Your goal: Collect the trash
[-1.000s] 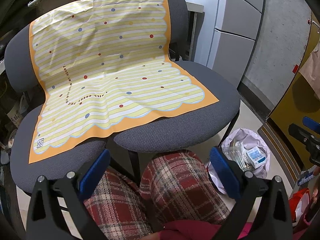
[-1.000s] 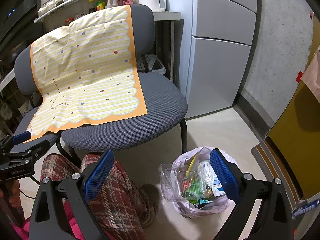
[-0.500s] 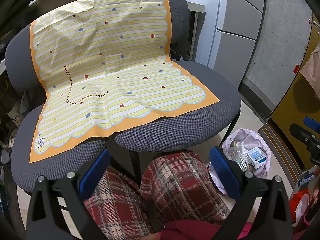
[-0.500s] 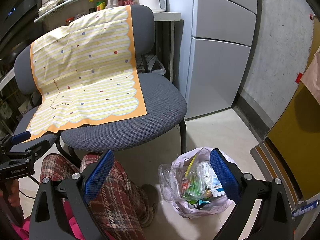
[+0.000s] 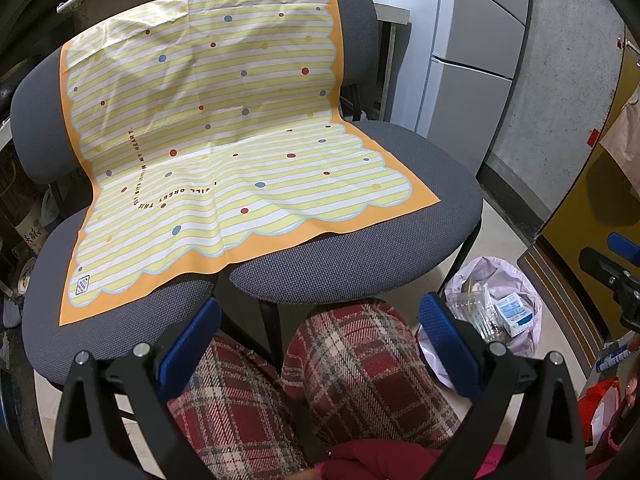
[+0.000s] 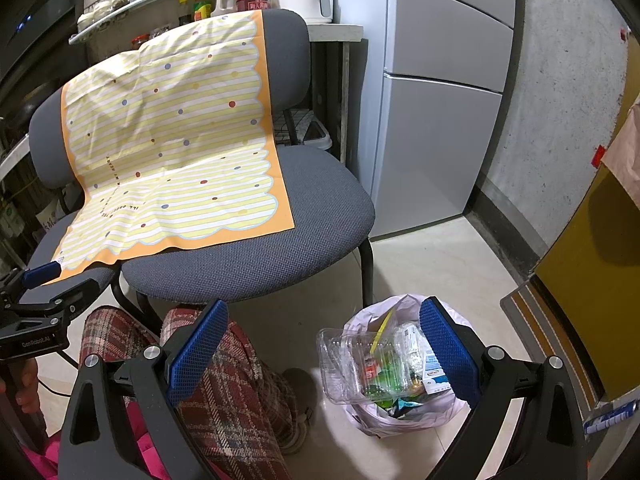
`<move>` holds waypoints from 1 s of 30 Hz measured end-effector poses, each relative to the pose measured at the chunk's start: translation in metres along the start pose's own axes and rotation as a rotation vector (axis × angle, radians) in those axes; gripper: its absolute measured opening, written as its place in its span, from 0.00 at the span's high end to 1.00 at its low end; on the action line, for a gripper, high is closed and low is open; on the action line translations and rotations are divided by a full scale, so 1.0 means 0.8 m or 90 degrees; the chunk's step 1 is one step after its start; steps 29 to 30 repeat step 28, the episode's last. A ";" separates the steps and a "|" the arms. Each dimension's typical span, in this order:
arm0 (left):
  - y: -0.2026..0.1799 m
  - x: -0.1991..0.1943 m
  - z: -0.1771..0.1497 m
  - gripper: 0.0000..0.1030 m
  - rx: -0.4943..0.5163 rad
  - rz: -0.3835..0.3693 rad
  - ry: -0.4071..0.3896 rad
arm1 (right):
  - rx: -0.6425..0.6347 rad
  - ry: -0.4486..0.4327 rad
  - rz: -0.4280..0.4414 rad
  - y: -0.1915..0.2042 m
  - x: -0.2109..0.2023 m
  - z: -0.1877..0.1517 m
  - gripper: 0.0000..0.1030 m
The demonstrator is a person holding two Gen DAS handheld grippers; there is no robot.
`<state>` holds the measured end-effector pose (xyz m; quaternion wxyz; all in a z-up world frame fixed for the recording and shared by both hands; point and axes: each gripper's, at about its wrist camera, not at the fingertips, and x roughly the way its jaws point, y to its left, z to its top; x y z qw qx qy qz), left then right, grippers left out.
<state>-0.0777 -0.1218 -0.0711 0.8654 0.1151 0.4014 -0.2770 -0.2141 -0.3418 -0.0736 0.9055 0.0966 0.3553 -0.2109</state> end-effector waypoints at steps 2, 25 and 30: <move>0.000 0.000 -0.001 0.06 0.000 0.001 0.001 | 0.001 0.000 -0.001 0.000 0.000 0.000 0.07; 0.006 0.009 -0.002 0.06 0.013 0.014 -0.012 | 0.001 0.004 0.013 0.001 0.015 0.003 0.07; 0.029 0.019 0.002 0.06 0.000 0.032 -0.011 | -0.004 -0.002 0.050 0.014 0.036 0.017 0.07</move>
